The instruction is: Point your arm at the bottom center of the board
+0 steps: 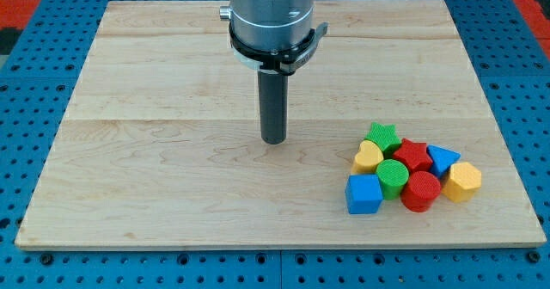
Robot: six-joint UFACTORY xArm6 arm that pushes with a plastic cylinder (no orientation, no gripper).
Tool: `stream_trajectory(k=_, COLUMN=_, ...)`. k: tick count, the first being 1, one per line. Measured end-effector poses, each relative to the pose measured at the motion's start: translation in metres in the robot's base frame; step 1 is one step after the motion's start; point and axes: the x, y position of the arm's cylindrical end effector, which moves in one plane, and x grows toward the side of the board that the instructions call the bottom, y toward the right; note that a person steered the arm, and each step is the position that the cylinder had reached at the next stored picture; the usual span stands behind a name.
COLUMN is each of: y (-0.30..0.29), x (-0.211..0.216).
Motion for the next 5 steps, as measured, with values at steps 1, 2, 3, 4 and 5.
stream_trajectory(k=1, y=-0.010, x=0.000)
stream_trajectory(k=2, y=-0.014, x=0.025)
stream_trajectory(k=3, y=-0.058, x=0.072)
stream_trajectory(k=4, y=-0.069, x=0.099)
stream_trajectory(k=5, y=-0.037, x=0.146)
